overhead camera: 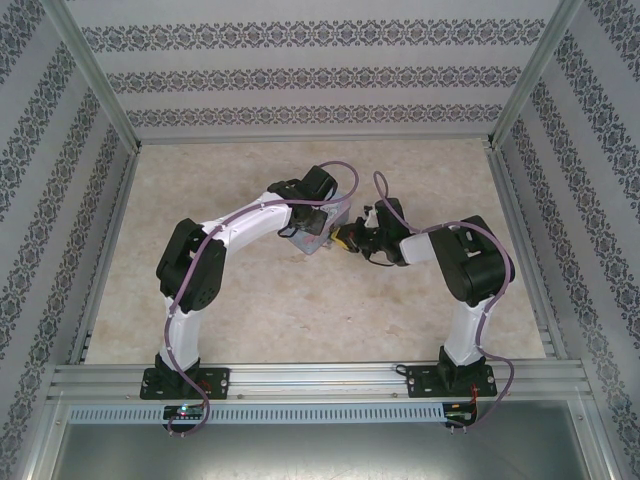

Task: Unlock the padlock with the key

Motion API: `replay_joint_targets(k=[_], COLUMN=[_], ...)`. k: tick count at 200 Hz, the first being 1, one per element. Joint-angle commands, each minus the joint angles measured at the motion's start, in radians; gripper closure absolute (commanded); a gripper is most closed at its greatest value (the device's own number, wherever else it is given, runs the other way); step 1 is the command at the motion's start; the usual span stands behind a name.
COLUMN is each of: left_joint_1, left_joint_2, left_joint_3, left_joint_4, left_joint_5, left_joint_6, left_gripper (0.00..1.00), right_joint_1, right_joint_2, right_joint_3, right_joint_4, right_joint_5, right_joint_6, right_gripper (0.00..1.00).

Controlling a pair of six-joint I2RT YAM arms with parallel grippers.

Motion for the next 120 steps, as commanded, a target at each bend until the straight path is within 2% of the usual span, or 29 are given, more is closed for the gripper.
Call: replay_joint_targets(k=[1, 16, 50, 81, 120], left_joint_1=[-0.015, -0.015, -0.015, -0.013, -0.009], left_joint_2=[0.125, 0.131, 0.128, 0.103, 0.035], left_joint_3=[-0.065, -0.065, -0.067, -0.060, -0.048], left_joint_4=[-0.175, -0.173, -0.167, -0.154, -0.134], left_joint_5=[0.040, 0.044, 0.054, 0.091, 0.154], left_joint_6=[0.033, 0.033, 0.025, 0.016, -0.006], left_gripper=[0.52, 0.53, 0.52, 0.49, 0.38], right_joint_1=[-0.037, -0.072, -0.076, -0.086, -0.119], right_joint_2=[0.009, 0.000, -0.009, -0.072, -0.133], right_joint_3=[0.032, 0.021, 0.067, -0.062, -0.211], right_joint_4=[0.089, 0.140, 0.083, 0.098, 0.102], right_joint_5=[0.077, 0.125, 0.041, 0.040, 0.047], right_joint_6=[0.061, 0.111, 0.085, 0.057, 0.037], right_gripper=[1.00, 1.00, 1.00, 1.00, 1.00])
